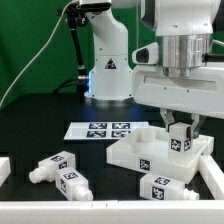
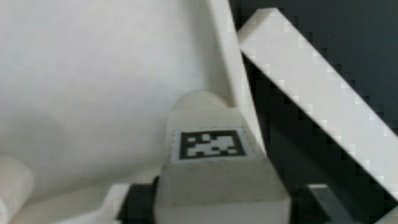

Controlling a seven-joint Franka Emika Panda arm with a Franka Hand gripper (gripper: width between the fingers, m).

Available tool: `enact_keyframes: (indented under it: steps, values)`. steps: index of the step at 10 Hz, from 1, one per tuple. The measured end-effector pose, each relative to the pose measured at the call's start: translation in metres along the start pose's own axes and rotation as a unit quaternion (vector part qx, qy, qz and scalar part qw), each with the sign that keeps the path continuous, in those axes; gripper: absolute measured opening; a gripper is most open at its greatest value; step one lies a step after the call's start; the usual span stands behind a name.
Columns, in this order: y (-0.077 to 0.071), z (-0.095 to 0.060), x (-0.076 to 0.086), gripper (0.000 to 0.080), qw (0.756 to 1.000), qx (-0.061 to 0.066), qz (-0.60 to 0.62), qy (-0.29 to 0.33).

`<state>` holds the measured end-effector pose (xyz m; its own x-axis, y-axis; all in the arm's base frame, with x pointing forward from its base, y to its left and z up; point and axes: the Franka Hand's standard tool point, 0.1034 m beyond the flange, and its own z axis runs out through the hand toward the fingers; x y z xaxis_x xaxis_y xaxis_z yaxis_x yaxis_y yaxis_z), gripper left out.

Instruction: Assemble one leg

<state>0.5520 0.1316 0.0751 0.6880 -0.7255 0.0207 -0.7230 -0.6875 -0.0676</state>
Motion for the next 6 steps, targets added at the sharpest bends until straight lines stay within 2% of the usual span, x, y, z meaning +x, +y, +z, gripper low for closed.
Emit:
enact_keyframes:
  steps: [2, 3, 5, 6]
  values:
    - [-0.002, -0.004, 0.003, 0.0604, 0.999, 0.003, -0.045, 0.002]
    - [-0.006, -0.011, 0.003, 0.0604, 0.998, 0.005, -0.067, 0.003]
    - [-0.009, -0.032, 0.003, 0.0635, 0.993, -0.002, -0.114, -0.012]
    - [-0.01, -0.039, 0.006, 0.0647, 0.993, 0.002, -0.114, -0.011]
